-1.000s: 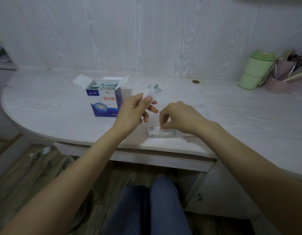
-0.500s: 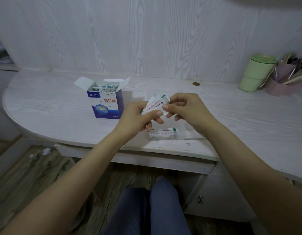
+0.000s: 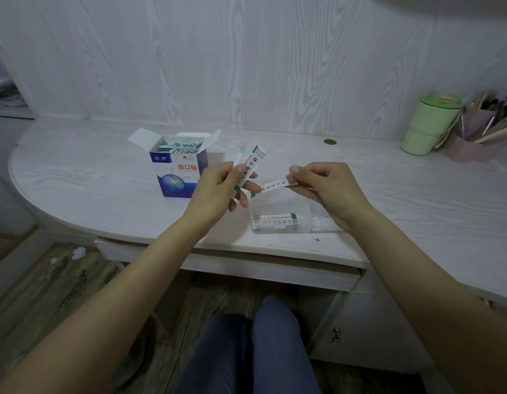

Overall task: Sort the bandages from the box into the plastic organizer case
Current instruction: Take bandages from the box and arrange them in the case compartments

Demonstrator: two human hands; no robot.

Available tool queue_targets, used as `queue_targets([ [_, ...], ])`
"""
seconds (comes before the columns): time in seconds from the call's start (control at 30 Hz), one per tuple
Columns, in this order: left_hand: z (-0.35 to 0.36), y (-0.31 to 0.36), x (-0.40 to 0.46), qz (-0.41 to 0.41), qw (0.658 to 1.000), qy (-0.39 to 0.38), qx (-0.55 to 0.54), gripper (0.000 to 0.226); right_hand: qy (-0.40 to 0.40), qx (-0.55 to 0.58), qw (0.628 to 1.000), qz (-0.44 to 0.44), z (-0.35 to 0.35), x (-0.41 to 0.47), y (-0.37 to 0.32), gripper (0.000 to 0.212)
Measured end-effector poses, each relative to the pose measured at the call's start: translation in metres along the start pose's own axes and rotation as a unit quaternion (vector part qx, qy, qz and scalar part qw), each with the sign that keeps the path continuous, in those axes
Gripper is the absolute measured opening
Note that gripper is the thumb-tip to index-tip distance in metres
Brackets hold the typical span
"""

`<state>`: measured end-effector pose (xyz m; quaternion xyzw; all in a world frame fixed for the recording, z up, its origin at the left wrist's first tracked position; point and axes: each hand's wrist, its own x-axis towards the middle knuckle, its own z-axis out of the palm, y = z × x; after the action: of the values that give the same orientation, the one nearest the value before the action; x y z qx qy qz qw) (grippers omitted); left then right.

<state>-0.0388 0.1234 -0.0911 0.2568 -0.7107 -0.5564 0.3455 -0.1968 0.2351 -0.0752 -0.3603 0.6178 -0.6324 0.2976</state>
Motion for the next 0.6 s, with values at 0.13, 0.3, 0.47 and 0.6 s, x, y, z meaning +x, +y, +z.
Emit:
queue_targets([
  [0.13,0.0,0.0,0.001,-0.007,1.0,-0.001,0.005,0.025,0.011,-0.086,0.996,-0.004,-0.002,-0.001,0.007,0.011],
  [0.3,0.001,-0.001,0.0,-0.008,1.0,0.007,0.01,0.025,0.011,-0.167,0.986,0.001,-0.003,0.0,0.014,0.016],
  [0.47,0.0,-0.002,0.001,-0.008,1.0,0.01,0.016,0.025,-0.021,-0.241,0.97,0.003,-0.001,-0.001,0.016,0.012],
  [0.6,0.0,-0.002,0.002,-0.011,1.0,0.014,0.024,0.025,-0.05,-0.366,0.929,-0.015,0.003,0.0,0.014,0.01],
])
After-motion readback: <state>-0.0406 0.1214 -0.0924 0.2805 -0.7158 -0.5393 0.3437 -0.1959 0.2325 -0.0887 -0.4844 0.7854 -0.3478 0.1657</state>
